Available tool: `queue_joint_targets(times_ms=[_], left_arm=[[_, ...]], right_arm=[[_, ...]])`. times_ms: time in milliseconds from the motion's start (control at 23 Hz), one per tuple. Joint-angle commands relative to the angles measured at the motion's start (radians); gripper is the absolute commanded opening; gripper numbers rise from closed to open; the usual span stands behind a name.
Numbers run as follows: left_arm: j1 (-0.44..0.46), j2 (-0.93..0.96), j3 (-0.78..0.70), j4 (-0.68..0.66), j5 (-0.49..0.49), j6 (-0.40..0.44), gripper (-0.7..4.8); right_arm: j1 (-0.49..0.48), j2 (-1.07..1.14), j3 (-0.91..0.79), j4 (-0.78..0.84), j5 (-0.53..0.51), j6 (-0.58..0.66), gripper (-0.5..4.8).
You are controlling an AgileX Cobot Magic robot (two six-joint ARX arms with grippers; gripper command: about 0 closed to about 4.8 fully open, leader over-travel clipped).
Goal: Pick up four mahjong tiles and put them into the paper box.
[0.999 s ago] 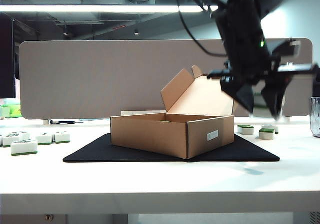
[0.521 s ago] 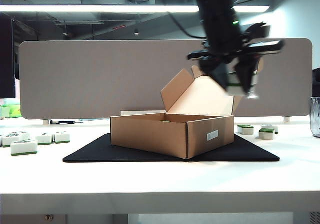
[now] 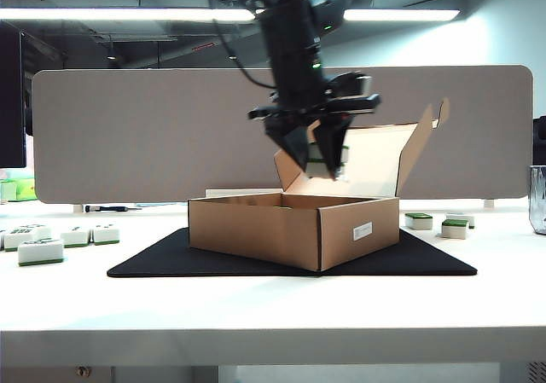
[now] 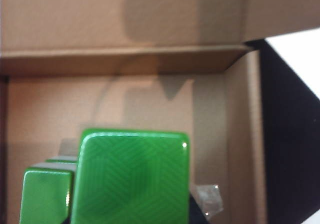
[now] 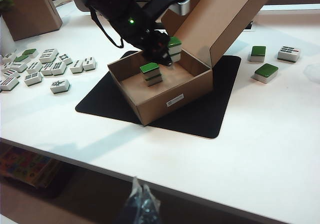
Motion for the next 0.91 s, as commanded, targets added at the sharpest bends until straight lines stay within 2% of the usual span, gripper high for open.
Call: queue_joint_targets(times_ms=[43, 521, 913], left_arm=[[0.023, -0.014, -0.029, 0.012, 0.097, 0.001, 1.43], [0.044, -0.014, -0.227, 0.097, 0.108, 0.048, 1.43], [0.043, -0.007, -0.233, 0.087, 0.105, 0.050, 1.49]], right_arm=[[0.001, -0.011, 0.003, 0.013, 0.003, -0.002, -0.01], [0.001, -0.011, -0.018, 0.017, 0.002, -0.002, -0.01], [0.001, -0.011, -0.028, 0.017, 0.002, -0.002, -0.01]])
